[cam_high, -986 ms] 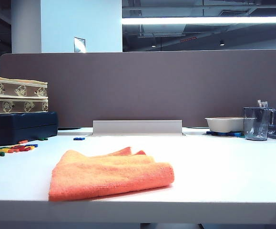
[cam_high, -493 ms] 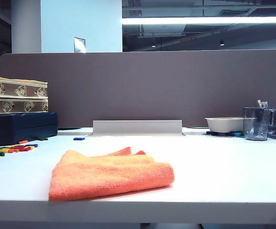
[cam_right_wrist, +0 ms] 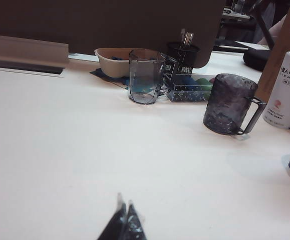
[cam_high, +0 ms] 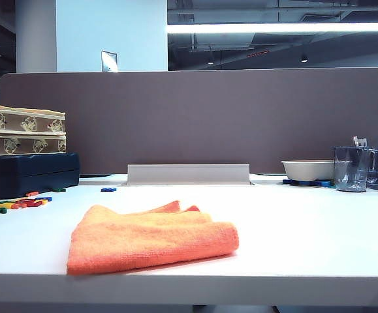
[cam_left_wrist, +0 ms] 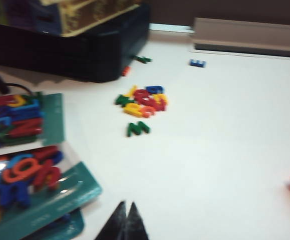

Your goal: Use an orange cloth to wipe the letter magnets on the table away for a distance.

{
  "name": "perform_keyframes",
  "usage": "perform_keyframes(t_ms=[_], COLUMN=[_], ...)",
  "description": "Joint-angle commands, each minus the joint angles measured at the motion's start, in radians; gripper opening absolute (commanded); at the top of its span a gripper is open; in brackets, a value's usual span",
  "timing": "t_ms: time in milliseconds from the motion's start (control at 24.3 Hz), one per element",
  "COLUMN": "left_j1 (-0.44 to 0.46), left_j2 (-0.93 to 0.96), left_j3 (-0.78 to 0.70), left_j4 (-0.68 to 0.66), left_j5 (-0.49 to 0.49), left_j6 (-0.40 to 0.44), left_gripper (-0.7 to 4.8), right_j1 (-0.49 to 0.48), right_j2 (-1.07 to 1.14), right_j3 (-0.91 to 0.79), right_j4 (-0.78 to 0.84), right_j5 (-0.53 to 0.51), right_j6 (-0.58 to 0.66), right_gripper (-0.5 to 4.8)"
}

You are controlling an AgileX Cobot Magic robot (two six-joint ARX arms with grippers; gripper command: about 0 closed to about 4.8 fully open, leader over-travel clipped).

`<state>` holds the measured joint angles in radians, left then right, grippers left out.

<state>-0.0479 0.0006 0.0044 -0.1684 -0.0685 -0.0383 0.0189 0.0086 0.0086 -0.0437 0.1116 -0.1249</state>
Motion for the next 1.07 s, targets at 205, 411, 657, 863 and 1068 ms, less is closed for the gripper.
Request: perform_keyframes(t_ms=[205,411,657,863,1068], left_j1=[0.0,0.0,0.0,0.0,0.0], left_j2=[0.001,0.001,0.001,0.001,0.001], left_j3=[0.001,0.001,0.001,0.001,0.001], left_j4=[0.071,0.08,0.077,0.077,0.077], left_j5=[0.089,0.089,0.09,0.09,0.09], left_j6=[0.004,0.004,0.004,0.004,0.004], left_gripper=[-0.06,-0.05,-0.05,-0.05,-0.05], right_j1=[0.0,0.0,0.0,0.0,0.0], right_j2=[-0.009,-0.009,-0.009,-0.009,-0.009], right_j3=[0.0,0.0,0.0,0.0,0.0], right_j4=[0.011,0.011,0.011,0.011,0.011], right_j5=[0.001,0.001,0.001,0.001,0.001], right_j6=[0.001,0.001,0.001,0.001,0.001], right_gripper=[-0.01,-0.01,-0.01,-0.01,-0.01])
